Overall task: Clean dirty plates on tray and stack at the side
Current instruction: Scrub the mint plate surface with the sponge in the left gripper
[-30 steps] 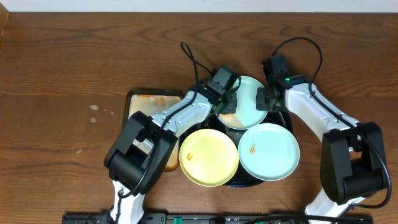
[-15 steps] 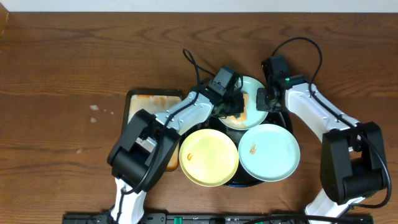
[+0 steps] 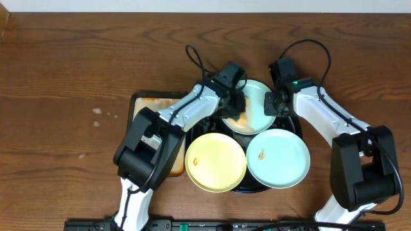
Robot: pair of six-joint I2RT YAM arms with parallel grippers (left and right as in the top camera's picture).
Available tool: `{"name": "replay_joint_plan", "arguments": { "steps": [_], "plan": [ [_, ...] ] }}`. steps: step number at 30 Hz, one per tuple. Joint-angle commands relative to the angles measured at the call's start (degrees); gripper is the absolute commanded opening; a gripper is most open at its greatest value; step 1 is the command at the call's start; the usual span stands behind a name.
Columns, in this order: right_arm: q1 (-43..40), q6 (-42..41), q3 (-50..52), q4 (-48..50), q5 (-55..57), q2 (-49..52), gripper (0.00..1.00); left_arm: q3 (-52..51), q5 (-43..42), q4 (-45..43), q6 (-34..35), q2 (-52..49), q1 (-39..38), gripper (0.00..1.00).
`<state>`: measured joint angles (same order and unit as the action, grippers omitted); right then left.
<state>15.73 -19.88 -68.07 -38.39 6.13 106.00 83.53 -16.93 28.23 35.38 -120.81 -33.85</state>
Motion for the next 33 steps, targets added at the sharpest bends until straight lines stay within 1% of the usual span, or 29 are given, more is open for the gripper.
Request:
{"name": "replay_joint_plan", "arguments": {
  "steps": [1,6,15,18,21,23,24,26,28,29,32,33],
  "plan": [
    [0.13,0.87,0.39,-0.39,0.98,-1.05,0.01,0.11,16.9,4.0,-2.36,-4.59,2.16,0.08],
    [0.13,0.87,0.39,-0.48,1.2,-1.05,0.01,2.69,21.29,7.5,-3.28,-4.59,2.12,0.08],
    [0.11,0.85,0.39,-0.85,2.71,-1.05,0.01,14.38,21.51,19.78,-3.87,-3.82,1.97,0.08],
    [0.11,0.87,0.39,-0.72,3.08,-1.09,0.01,16.59,21.51,22.82,-3.85,-1.95,2.08,0.08],
    [0.11,0.94,0.39,-0.07,2.58,-1.11,0.01,16.7,21.49,23.65,-3.85,1.49,2.19,0.09],
    [0.11,3.98,0.39,1.44,-1.77,-1.11,0.01,16.7,21.51,24.33,-3.87,4.04,2.23,0.13],
    [0.11,6.75,0.39,2.56,-6.01,-1.11,0.02,16.7,21.51,24.87,-3.89,5.64,2.34,0.14],
    [0.02,9.73,0.39,4.22,-12.44,-1.11,0.07,16.7,21.49,25.64,-4.09,8.13,2.58,0.17],
    [-0.22,8.98,0.39,5.38,-14.99,-1.11,0.1,16.68,21.51,26.21,-4.33,10.08,2.84,0.17],
    [-0.42,8.13,0.39,5.92,-15.74,-1.11,0.11,16.68,21.49,26.73,-4.31,10.8,2.93,0.21],
    [-0.94,7.78,0.39,8.15,-18.95,-1.09,0.22,16.7,21.68,29.83,-4.31,12.63,3.48,0.21],
    [-0.98,7.8,0.39,8.76,-19.58,-0.94,0.24,16.68,22.01,31.21,-4.24,13.05,3.76,0.21]
  ]
}}
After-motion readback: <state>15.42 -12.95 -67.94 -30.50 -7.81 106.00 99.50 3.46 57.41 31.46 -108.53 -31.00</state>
